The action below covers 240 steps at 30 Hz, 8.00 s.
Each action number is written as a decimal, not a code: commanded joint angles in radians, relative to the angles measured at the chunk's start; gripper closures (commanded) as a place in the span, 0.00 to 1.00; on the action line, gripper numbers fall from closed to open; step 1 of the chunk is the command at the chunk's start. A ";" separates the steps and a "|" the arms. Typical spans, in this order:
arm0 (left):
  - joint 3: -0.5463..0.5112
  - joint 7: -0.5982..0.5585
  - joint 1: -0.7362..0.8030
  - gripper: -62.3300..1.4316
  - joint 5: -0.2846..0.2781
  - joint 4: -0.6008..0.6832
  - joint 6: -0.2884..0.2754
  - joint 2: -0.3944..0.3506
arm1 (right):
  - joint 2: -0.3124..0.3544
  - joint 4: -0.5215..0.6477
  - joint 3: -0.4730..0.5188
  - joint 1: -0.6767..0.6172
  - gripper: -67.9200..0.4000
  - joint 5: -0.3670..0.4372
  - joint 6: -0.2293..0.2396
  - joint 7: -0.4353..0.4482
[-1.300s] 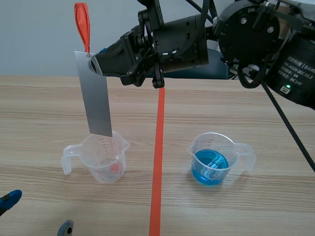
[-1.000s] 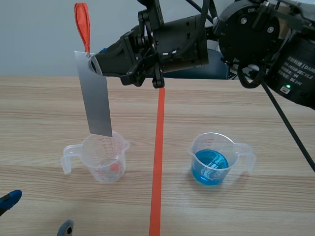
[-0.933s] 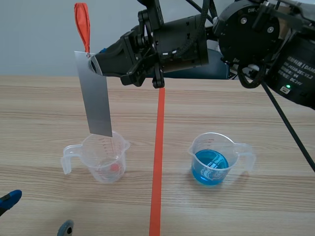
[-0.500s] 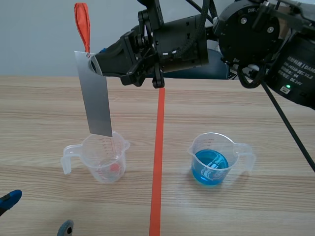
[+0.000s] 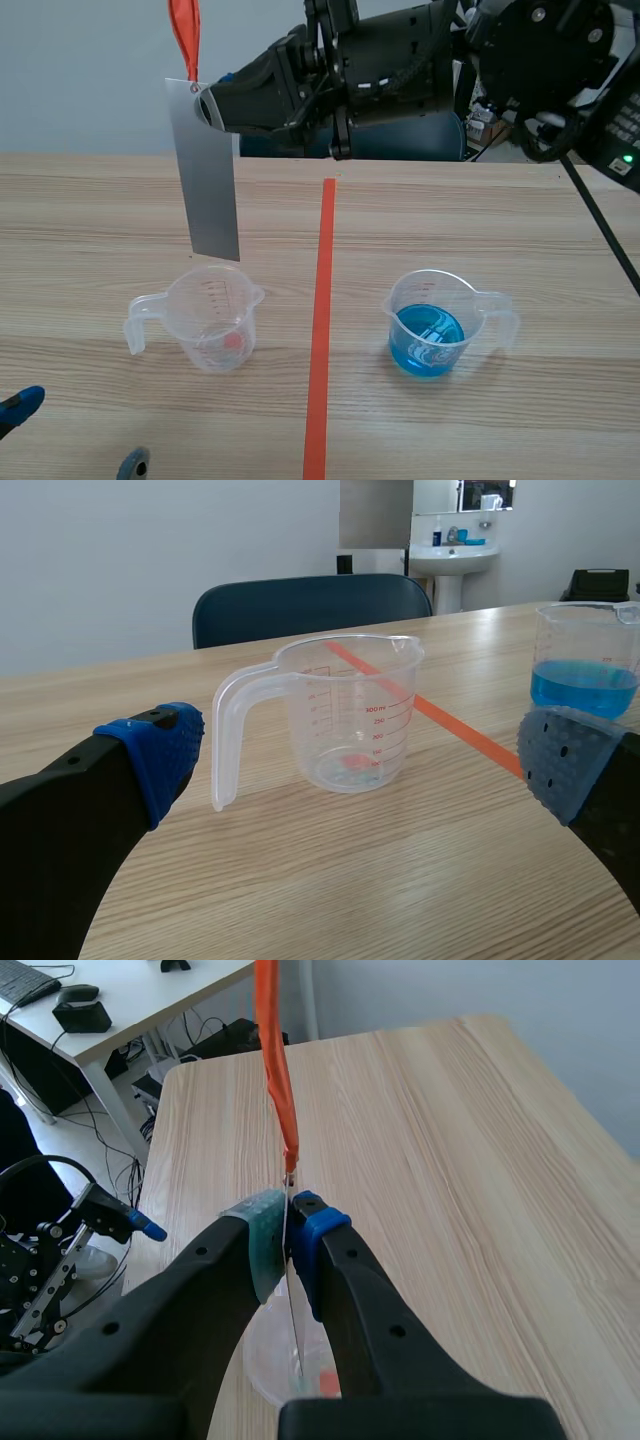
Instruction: Do the redox reaction experiment. move the plate over the blue solution
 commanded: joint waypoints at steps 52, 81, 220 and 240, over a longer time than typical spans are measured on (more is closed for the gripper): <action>0.014 -0.046 0.330 0.54 -0.247 0.478 -0.095 -0.752 | 0.880 0.131 0.028 -0.295 0.99 -0.160 0.094 0.931; 0.011 0.672 0.111 0.92 -0.325 0.946 -0.341 -0.845 | 0.927 0.130 0.027 -0.388 0.99 -0.362 0.094 1.162; 0.486 1.326 -0.496 0.92 -0.081 0.998 -0.465 -0.305 | 0.877 0.074 0.028 -0.385 0.99 -0.432 0.094 1.167; 0.486 1.325 -0.496 0.92 -0.081 0.998 -0.465 -0.305 | 0.877 0.074 0.028 -0.385 0.99 -0.432 0.094 1.167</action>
